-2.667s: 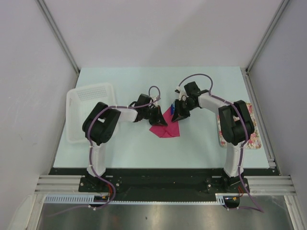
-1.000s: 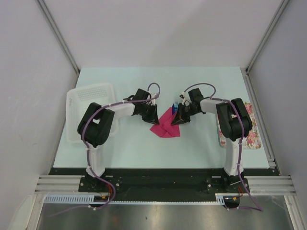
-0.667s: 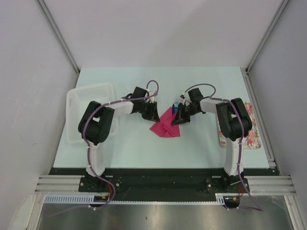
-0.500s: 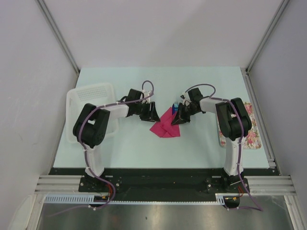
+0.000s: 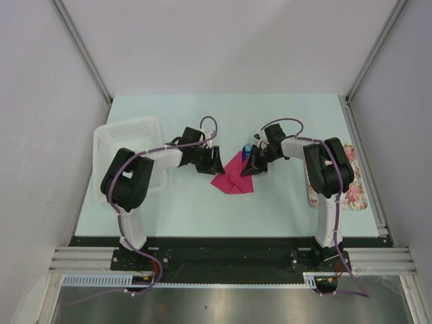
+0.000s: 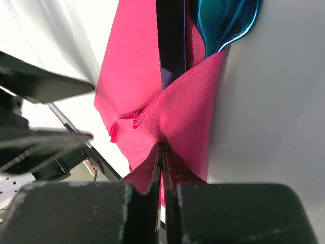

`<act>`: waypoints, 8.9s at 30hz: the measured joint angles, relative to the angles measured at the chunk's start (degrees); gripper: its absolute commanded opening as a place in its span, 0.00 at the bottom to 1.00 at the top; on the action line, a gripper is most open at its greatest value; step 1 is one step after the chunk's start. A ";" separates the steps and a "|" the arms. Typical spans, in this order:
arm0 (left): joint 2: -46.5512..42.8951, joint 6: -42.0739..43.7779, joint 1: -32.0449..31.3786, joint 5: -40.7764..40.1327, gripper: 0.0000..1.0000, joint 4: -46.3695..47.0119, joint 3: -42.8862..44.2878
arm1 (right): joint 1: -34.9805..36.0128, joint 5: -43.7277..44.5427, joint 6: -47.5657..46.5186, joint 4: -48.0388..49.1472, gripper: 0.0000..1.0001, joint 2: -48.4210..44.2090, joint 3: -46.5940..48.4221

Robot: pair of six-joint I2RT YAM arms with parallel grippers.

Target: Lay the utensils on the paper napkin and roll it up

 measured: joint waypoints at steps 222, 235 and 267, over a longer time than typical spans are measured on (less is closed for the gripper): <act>12.35 -4.59 -0.26 16.13 0.63 12.39 9.18 | 4.55 1.01 -7.04 -11.32 0.08 1.68 5.44; 5.55 -5.79 5.53 25.81 0.59 15.45 -6.19 | 4.50 0.87 -6.51 -11.39 0.07 1.79 5.51; 9.03 -14.23 -3.06 15.72 0.13 16.46 -0.92 | 4.24 0.31 -5.55 -11.02 0.07 1.90 5.33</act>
